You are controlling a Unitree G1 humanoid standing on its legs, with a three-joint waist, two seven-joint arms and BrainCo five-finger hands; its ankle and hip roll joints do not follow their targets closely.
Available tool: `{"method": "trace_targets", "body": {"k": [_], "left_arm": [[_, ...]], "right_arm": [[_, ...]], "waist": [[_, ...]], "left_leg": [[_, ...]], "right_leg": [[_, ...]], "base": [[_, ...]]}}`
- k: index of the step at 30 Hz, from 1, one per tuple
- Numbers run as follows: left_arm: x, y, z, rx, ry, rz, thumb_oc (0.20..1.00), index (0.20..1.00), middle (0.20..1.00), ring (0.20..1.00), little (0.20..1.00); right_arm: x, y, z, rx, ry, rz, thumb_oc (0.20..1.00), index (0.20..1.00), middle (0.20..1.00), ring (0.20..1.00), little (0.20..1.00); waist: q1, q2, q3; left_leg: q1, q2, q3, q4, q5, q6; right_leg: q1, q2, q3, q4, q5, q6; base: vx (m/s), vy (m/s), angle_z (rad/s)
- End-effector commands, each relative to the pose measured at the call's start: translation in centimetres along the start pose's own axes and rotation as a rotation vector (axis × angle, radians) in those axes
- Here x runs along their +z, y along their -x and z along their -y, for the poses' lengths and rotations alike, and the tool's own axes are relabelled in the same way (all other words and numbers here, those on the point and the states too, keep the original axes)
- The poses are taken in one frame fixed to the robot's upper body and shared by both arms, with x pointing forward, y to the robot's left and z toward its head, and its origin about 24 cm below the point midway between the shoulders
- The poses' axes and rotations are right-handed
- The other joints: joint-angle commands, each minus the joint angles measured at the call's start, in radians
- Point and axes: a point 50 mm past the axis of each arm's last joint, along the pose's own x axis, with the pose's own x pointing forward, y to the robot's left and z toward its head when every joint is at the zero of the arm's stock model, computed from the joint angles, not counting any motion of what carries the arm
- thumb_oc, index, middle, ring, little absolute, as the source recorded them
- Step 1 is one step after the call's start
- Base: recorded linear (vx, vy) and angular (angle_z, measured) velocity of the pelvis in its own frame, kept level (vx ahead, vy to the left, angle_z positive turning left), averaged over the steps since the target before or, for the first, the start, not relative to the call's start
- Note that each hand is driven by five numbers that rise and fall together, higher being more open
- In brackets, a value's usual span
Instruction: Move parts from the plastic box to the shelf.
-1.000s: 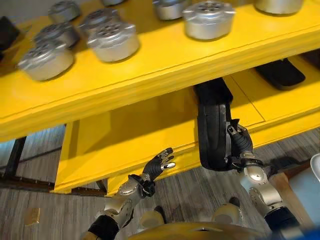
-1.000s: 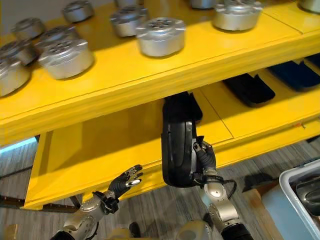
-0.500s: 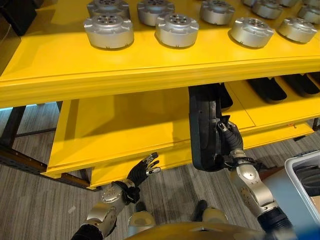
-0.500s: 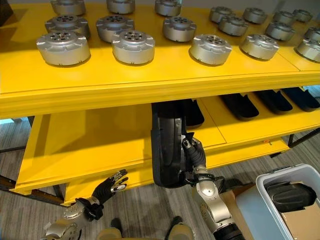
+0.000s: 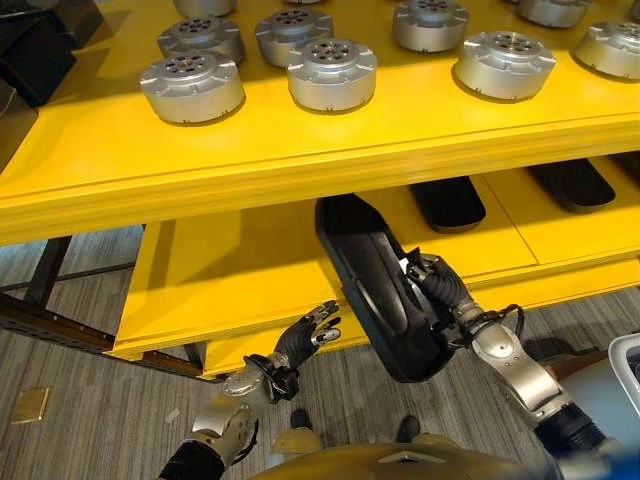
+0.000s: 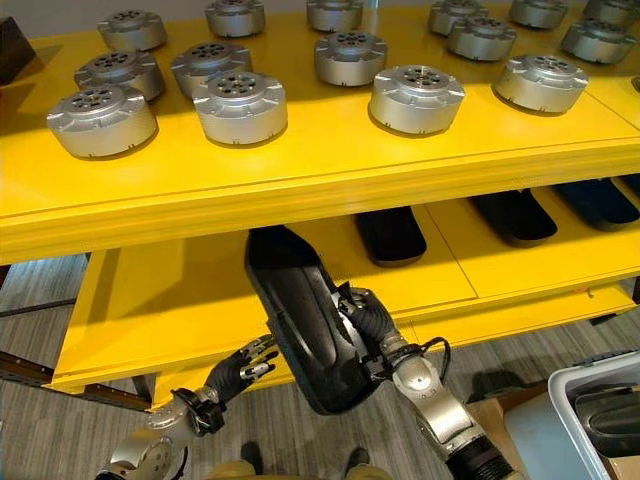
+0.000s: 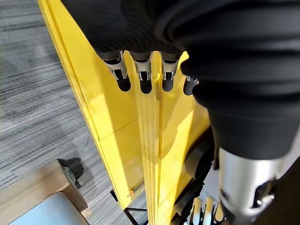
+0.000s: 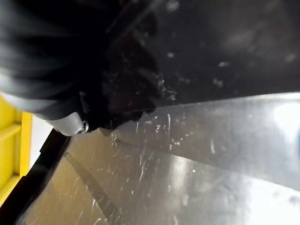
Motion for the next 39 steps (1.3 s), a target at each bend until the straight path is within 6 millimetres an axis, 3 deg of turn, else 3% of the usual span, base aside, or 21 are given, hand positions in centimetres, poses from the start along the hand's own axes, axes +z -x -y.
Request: {"method": "trace_targets", "body": {"k": [1,4,6,8,10,13,15,24,29,35,39], "left_arm": [[1.5,-0.1,0.0,-0.032,0.000,0.056,1.000,1.000,1.000,1.000,1.000],[1.6,-0.5,0.5,-0.060,0.079,0.071,1.000,1.000,1.000,1.000,1.000],[1.9,-1.0,0.9,-0.069,0.061,0.079,1.000,1.000,1.000,1.000,1.000],[1.9,-1.3,1.3,-0.088,0.039,0.073,1.000,1.000,1.000,1.000,1.000],[2.0,-1.5,1.7,-0.101,0.021,0.074,1.000,1.000,1.000,1.000,1.000],[2.1,-1.8,1.6,-0.088,-0.007,0.059,1.000,1.000,1.000,1.000,1.000],[1.7,-1.7,1.3,-0.072,-0.012,0.040,1.000,1.000,1.000,1.000,1.000],[1.0,0.0,-0.2,-0.003,-0.006,0.030,1.000,1.000,1.000,1.000,1.000],[1.1,0.4,0.0,-0.001,0.004,0.039,1.000,1.000,1.000,1.000,1.000],[2.0,-0.4,0.4,-0.015,-0.010,0.047,1.000,1.000,1.000,1.000,1.000],[3.2,-1.2,0.8,-0.038,-0.027,0.060,1.000,1.000,1.000,1.000,1.000]], "right_arm": [[4.4,-1.6,-0.3,0.027,0.001,0.201,0.200,0.200,0.200,0.200,0.200],[4.8,-2.0,-0.4,0.026,0.031,0.208,0.200,0.200,0.200,0.200,0.200],[5.1,-2.6,-0.4,0.028,0.035,0.202,0.200,0.200,0.200,0.200,0.200],[5.2,-2.9,-0.2,0.029,0.033,0.192,0.200,0.200,0.200,0.200,0.200],[5.3,-2.7,0.0,0.021,0.032,0.189,0.200,0.200,0.200,0.200,0.200],[4.4,-2.4,0.3,0.012,-0.016,0.136,0.200,0.200,0.200,0.200,0.200],[3.2,-2.1,0.5,-0.036,-0.039,0.093,0.200,0.200,0.200,0.200,0.200],[2.0,-2.0,0.6,-0.094,-0.117,0.030,0.200,0.200,0.200,0.200,0.200],[2.3,-2.5,0.9,-0.126,-0.125,0.041,0.200,0.200,0.200,0.200,0.200],[4.2,-5.2,3.6,-0.219,-0.129,0.039,0.200,0.200,0.200,0.200,0.200],[6.5,-7.4,6.2,-0.306,-0.107,0.029,0.200,0.200,0.200,0.200,0.200]], "waist": [[0.013,-0.026,0.009],[0.017,-0.034,0.023],[0.025,-0.036,0.036],[0.009,-0.024,0.022],[-0.006,-0.006,0.019],[-0.031,0.003,0.017],[-0.039,0.014,0.015],[-0.007,0.002,0.019],[0.024,-0.011,0.032],[0.063,-0.019,0.064],[0.088,-0.014,0.097]], "left_leg": [[0.001,-0.023,0.072,0.134,-0.098,0.016],[-0.052,-0.021,0.089,0.265,-0.147,0.024],[-0.099,0.016,0.051,0.328,-0.133,0.008],[-0.049,0.092,0.056,0.217,-0.072,-0.030],[-0.053,0.171,0.067,0.168,0.039,-0.053],[-0.019,0.177,0.102,0.125,0.012,-0.054],[-0.001,0.149,0.099,0.106,-0.001,-0.050],[0.010,0.090,0.060,0.065,-0.011,-0.027],[-0.006,0.088,0.042,0.071,-0.010,-0.024],[-0.060,0.108,0.016,0.122,-0.007,-0.035],[-0.097,0.118,0.000,0.158,-0.011,-0.039]], "right_leg": [[-0.022,-0.063,0.008,0.139,-0.070,0.033],[-0.031,-0.080,-0.001,0.156,-0.073,0.021],[-0.031,-0.083,0.024,0.169,-0.077,0.012],[-0.030,-0.090,0.024,0.185,-0.101,0.022],[-0.046,-0.100,0.023,0.203,-0.101,0.014],[-0.062,-0.144,0.005,0.249,-0.109,0.030],[-0.060,-0.154,0.012,0.252,-0.104,0.044],[-0.045,-0.149,0.041,0.197,-0.066,0.072],[-0.046,-0.144,0.036,0.197,-0.071,0.068],[-0.076,-0.135,0.021,0.246,-0.095,0.049],[-0.110,-0.138,0.012,0.297,-0.113,0.038]], "base": [[-0.05,-0.104,-0.01],[-0.07,-0.061,-0.04],[-0.03,0.093,-0.06],[0.06,0.339,-0.21],[-0.02,0.375,-0.03],[0.03,0.366,0.24],[0.07,0.332,0.23],[0.06,0.099,0.17],[0.04,0.004,-0.01],[-0.01,-0.013,0.09],[-0.04,-0.007,0.11]]}}
